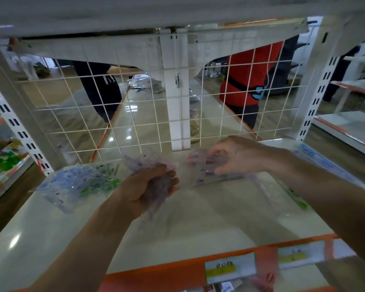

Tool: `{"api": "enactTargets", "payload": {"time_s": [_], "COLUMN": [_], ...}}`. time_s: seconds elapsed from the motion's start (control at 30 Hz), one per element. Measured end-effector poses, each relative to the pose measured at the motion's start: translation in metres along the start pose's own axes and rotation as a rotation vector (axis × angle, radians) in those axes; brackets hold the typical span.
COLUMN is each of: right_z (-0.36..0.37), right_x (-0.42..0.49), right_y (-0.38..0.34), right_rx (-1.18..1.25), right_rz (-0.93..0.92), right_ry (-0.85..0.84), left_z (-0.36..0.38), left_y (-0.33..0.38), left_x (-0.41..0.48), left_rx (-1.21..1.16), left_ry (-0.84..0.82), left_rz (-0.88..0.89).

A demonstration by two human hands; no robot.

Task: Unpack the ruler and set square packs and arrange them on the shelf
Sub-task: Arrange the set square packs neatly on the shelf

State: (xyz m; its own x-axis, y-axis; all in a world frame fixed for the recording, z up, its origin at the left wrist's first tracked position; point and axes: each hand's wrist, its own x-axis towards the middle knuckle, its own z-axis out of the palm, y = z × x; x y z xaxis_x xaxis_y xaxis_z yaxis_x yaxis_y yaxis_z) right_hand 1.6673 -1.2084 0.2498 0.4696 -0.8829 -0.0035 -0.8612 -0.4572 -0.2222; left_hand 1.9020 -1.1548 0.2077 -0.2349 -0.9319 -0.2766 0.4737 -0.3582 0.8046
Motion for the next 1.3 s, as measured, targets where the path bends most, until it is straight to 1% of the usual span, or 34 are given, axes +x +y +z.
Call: {"api": "enactTargets", "payload": {"time_s": [0.07,0.17,0.3,0.6,0.83,1.03,1.1,1.13,1.23,1.3], "right_z": [0.010,0.019,0.024,0.027,0.030,0.029,0.025,0.023,0.022,0.027], "right_x": [0.005,0.010,0.011,0.012,0.009,0.008,0.005,0.003,0.003,0.007], "right_y": [0.003,0.003,0.002,0.000,0.002,0.001,-0.005,-0.011,-0.048,-0.075], "right_rx": [-0.020,-0.042,-0.052,-0.006,-0.015,-0.041,-0.041,0.023,0.384,0.547], "right_rz": [0.002,0.007,-0.010,0.021,0.048,0.045,0.008,-0.011,-0.046,-0.064], "right_ry": [-0.069,-0.094,-0.099,-0.115,-0.162,-0.166,-0.121,-0.069,0.077,0.112], "left_z": [-0.002,-0.002,-0.003,-0.004,-0.006,-0.004,-0.002,-0.002,-0.002,0.001], "left_y": [-0.001,0.000,0.001,-0.001,0.001,0.002,0.004,0.005,0.005,0.004], "left_x": [-0.002,-0.005,-0.007,-0.012,-0.013,-0.013,-0.015,-0.016,-0.015,-0.015], "left_rx": [-0.019,-0.035,-0.032,-0.040,-0.045,-0.037,-0.009,-0.003,-0.029,-0.042], "left_ry": [0.021,0.060,0.077,0.077,0.074,0.066,0.048,0.036,-0.004,-0.011], "left_rz": [-0.008,-0.016,-0.005,0.003,0.001,-0.027,-0.043,-0.043,-0.002,0.026]}}
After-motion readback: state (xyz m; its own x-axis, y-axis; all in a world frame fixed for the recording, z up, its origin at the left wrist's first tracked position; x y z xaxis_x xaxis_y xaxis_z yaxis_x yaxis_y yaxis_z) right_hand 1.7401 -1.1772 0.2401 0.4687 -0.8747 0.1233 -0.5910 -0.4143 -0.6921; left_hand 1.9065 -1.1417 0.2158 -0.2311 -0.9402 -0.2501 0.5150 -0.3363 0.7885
